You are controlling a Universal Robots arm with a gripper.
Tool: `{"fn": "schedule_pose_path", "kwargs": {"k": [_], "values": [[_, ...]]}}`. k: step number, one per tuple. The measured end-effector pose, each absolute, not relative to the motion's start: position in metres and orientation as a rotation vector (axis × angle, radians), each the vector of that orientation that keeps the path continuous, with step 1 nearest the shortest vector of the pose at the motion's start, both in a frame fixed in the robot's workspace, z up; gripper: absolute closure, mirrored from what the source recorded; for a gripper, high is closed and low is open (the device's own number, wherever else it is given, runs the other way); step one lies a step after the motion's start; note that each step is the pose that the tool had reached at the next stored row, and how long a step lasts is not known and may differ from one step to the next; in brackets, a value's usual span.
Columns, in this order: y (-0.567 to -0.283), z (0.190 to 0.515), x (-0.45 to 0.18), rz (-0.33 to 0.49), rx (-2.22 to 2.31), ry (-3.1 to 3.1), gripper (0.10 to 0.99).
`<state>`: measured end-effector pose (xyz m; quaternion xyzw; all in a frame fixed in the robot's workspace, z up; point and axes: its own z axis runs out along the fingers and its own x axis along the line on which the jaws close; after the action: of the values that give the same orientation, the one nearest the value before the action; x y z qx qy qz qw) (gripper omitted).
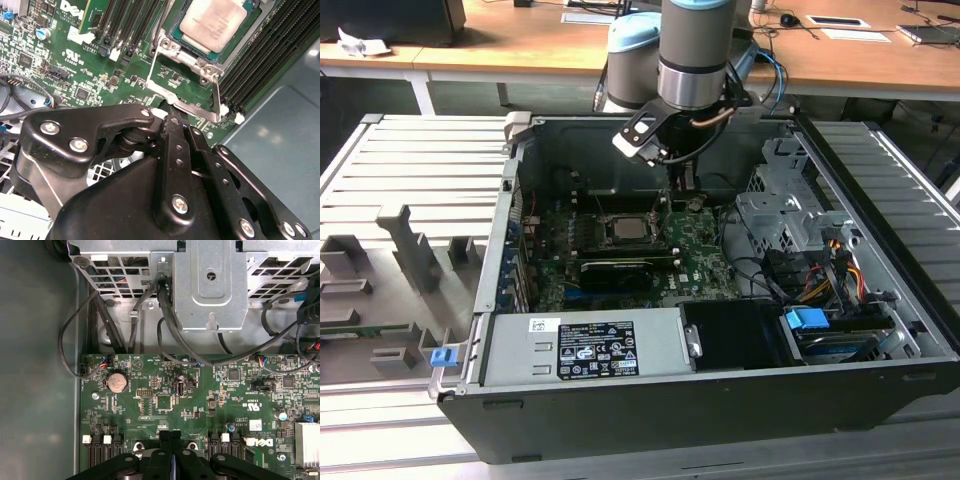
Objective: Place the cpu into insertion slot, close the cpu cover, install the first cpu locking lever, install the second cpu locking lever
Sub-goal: 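Close the cpu cover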
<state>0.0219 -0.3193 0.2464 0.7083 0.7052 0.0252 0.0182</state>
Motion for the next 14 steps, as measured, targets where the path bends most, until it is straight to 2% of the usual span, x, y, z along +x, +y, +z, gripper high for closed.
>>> {"fn": "schedule_pose_path", "kwargs": {"k": [14], "values": [[-0.3193,0.2464,0.0175,0.078,2.2,2.19,0.98]]}}
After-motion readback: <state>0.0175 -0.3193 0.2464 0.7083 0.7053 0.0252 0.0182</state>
